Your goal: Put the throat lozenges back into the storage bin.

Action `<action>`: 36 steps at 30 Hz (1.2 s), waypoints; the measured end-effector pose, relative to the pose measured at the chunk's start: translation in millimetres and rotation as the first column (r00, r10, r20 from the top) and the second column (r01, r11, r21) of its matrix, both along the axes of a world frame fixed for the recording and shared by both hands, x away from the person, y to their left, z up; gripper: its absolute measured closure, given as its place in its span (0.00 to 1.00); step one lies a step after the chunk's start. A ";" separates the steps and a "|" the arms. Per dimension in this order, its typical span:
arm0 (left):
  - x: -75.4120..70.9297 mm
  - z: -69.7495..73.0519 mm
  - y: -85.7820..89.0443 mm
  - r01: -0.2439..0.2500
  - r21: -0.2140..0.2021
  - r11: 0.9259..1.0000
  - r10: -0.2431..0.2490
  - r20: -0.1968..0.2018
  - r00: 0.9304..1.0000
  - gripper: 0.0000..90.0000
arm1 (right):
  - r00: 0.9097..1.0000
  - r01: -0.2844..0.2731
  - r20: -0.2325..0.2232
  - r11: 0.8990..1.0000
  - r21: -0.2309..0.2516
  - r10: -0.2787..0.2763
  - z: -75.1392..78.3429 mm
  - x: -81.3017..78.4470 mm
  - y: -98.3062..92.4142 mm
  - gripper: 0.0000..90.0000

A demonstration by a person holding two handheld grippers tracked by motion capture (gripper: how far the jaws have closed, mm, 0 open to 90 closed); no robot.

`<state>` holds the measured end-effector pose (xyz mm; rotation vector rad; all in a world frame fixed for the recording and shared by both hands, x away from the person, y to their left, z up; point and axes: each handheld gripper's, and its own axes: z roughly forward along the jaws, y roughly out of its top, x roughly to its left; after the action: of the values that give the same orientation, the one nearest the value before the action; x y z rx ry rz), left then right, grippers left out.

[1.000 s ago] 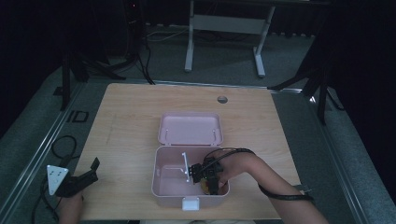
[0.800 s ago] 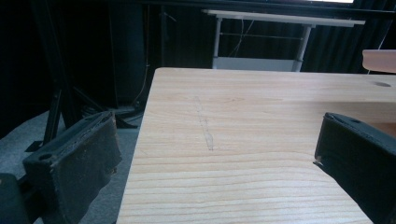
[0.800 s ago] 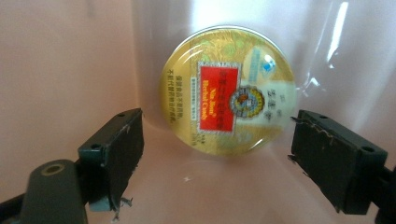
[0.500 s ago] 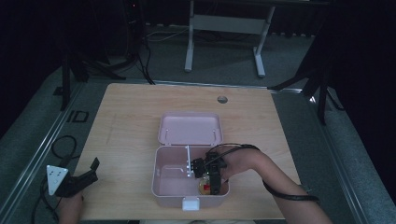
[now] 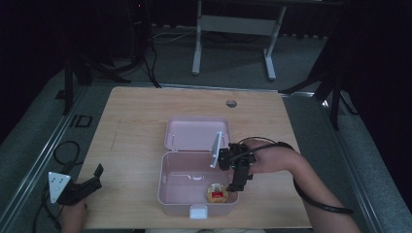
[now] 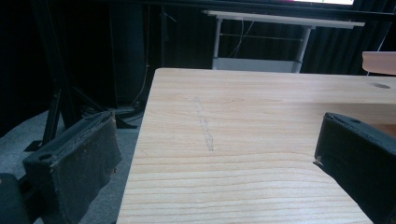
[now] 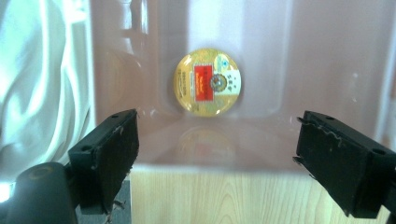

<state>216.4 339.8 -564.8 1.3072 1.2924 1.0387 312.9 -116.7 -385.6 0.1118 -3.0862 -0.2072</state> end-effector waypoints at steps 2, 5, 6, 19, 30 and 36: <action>0.0 0.0 0.0 0.000 -0.001 1.000 0.000 0.000 1.000 0.00 | 1.000 0.023 0.014 0.999 0.031 -0.023 7.4 0.5 -17.1 0.14; 0.1 0.0 -0.1 -0.001 0.000 1.000 0.001 0.000 1.000 0.00 | 0.999 0.038 0.012 0.998 0.048 -0.039 10.4 1.2 -29.0 0.14; 0.1 0.0 -0.2 -0.002 0.000 1.000 0.002 0.000 1.000 0.00 | 0.999 0.043 0.016 0.997 0.057 -0.044 10.9 1.5 -34.9 0.14; 0.1 0.0 -0.2 -0.001 0.001 1.000 0.001 -0.001 1.000 0.00 | 0.986 0.157 0.034 0.978 0.141 -0.163 -28.4 9.7 -92.8 0.14; 0.1 0.0 -0.3 -0.001 0.003 1.000 0.001 -0.001 1.000 0.00 | 0.934 0.318 0.065 0.902 0.291 -0.351 -114.9 27.9 -130.1 0.13; 0.2 0.0 -0.4 -0.001 0.004 1.000 0.001 -0.002 1.000 0.00 | 0.825 0.453 0.117 0.772 0.446 -0.553 -145.7 38.5 -153.2 0.12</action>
<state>216.6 339.4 -564.7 1.3111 1.2929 1.0414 351.4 -269.9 -531.2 -0.7593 -3.1774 -0.9150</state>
